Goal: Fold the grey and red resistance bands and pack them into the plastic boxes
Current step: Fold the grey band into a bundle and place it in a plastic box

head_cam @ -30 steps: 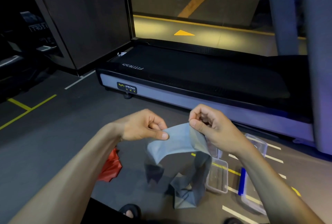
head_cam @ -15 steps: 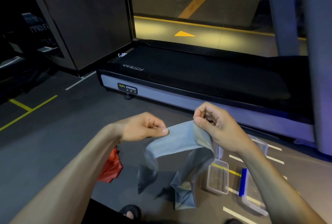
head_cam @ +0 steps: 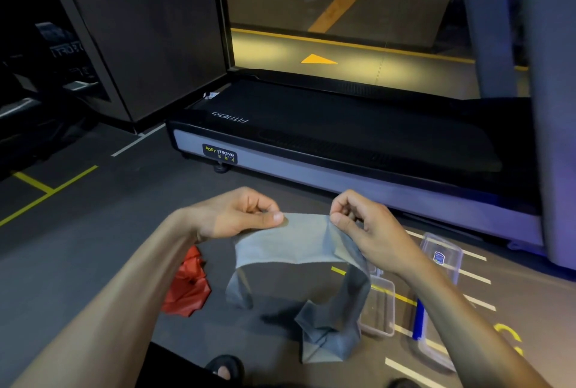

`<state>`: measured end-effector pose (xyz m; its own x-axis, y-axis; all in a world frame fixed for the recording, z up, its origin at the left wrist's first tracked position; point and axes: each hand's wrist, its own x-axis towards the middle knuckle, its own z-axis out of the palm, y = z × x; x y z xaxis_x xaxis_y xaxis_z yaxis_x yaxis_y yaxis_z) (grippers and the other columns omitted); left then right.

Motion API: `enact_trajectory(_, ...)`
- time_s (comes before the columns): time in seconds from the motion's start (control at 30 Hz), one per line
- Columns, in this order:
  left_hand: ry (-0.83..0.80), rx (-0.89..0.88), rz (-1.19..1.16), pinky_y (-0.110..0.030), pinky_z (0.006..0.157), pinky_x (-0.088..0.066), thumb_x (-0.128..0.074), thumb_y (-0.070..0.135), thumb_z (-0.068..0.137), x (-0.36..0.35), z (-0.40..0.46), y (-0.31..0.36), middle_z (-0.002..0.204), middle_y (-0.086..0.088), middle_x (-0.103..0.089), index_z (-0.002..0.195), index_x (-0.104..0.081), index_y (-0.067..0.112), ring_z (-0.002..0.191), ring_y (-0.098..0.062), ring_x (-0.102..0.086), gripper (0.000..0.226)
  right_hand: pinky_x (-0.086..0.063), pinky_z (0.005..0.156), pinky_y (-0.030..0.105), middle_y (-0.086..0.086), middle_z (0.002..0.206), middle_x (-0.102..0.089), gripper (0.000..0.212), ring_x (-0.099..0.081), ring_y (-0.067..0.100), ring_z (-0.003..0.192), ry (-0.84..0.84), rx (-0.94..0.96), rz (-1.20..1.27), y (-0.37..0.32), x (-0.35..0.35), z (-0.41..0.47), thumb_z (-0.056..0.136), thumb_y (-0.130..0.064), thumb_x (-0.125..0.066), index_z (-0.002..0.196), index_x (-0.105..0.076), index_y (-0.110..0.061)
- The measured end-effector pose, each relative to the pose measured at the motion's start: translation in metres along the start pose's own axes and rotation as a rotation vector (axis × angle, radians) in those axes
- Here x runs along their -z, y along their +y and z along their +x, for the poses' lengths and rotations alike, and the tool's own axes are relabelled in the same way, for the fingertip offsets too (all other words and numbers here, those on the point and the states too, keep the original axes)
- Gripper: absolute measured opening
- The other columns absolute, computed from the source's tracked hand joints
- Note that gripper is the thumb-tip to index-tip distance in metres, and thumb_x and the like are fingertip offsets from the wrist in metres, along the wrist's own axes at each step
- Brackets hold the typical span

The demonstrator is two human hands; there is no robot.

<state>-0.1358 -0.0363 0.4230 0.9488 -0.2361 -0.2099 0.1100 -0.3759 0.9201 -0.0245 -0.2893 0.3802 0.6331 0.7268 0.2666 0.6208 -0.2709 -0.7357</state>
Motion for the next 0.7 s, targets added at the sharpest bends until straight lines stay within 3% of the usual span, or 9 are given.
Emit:
enact_trajectory(0.1, -0.002, -0.039, -0.045, -0.009, 0.052, -0.036, -0.054, 0.019, 0.101, -0.001, -0.001, 0.004, 0.061, 0.015, -0.057, 0.069, -0.068, 0.023, 0.053, 0.004, -0.047, 0.035, -0.048, 0.074, 0.040, 0.000, 0.086, -0.062, 0.013, -0.057, 0.020, 0.079, -0.040, 0.001, 0.074, 0.004, -0.003, -0.001, 0.100, -0.015, -0.062, 0.093, -0.058, -0.024)
enact_trajectory(0.2, 0.012, -0.079, -0.139, -0.009, 0.053, -0.038, -0.051, 0.016, 0.101, -0.001, -0.002, 0.006, 0.061, 0.014, -0.058, 0.064, -0.069, 0.025, 0.054, 0.004, -0.049, 0.042, -0.049, 0.077, 0.046, 0.002, 0.088, -0.062, 0.011, -0.058, 0.028, 0.083, -0.077, 0.012, 0.131, 0.004, -0.008, -0.001, 0.102, -0.015, -0.060, 0.094, -0.058, -0.023)
enact_trajectory(0.33, 0.047, -0.050, -0.087, -0.012, 0.056, -0.039, -0.059, 0.023, 0.097, -0.001, -0.001, 0.004, 0.065, 0.010, -0.059, 0.069, -0.071, 0.023, 0.058, 0.000, -0.049, 0.031, -0.049, 0.078, 0.048, 0.000, 0.088, -0.062, 0.012, -0.058, 0.026, 0.083, -0.059, 0.003, 0.134, 0.010, -0.009, -0.001, 0.101, -0.018, -0.060, 0.094, -0.057, -0.026)
enact_trajectory(0.4, 0.043, -0.056, -0.048, -0.012, 0.055, -0.034, -0.057, 0.020, 0.100, -0.001, -0.001, 0.003, 0.062, 0.015, -0.053, 0.066, -0.069, 0.027, 0.056, 0.002, -0.043, 0.037, -0.049, 0.078, 0.045, 0.003, 0.087, -0.061, 0.011, -0.058, 0.028, 0.082, -0.054, -0.010, 0.145, 0.012, -0.010, -0.001, 0.101, -0.017, -0.060, 0.094, -0.057, -0.025)
enact_trajectory(0.57, 0.015, -0.108, -0.107, -0.012, 0.056, -0.035, -0.054, 0.019, 0.100, -0.004, 0.002, 0.004, 0.064, 0.014, -0.052, 0.069, -0.066, 0.027, 0.058, 0.001, -0.043, 0.034, -0.049, 0.079, 0.025, 0.008, 0.091, -0.066, 0.007, -0.062, 0.026, 0.086, -0.117, -0.020, 0.193, 0.007, -0.015, -0.004, 0.103, -0.012, -0.058, 0.097, -0.057, -0.015)
enact_trajectory(0.63, 0.002, -0.101, -0.132, -0.011, 0.054, -0.035, -0.052, 0.015, 0.102, -0.006, 0.003, 0.004, 0.062, 0.013, -0.054, 0.072, -0.063, 0.021, 0.055, 0.002, -0.045, 0.032, -0.052, 0.085, 0.028, 0.003, 0.104, -0.071, 0.005, -0.066, 0.023, 0.097, -0.130, -0.022, 0.272, 0.002, -0.014, -0.004, 0.104, -0.010, -0.056, 0.100, -0.058, -0.008)
enact_trajectory(0.7, -0.016, -0.087, -0.105, -0.009, 0.053, -0.036, -0.049, 0.009, 0.104, -0.007, 0.005, 0.004, 0.060, 0.016, -0.056, 0.073, -0.062, 0.017, 0.053, 0.005, -0.047, 0.034, -0.052, 0.085, 0.032, 0.007, 0.107, -0.071, 0.008, -0.065, 0.032, 0.098, -0.105, -0.010, 0.365, -0.006, -0.011, -0.003, 0.103, -0.008, -0.056, 0.101, -0.056, 0.000)
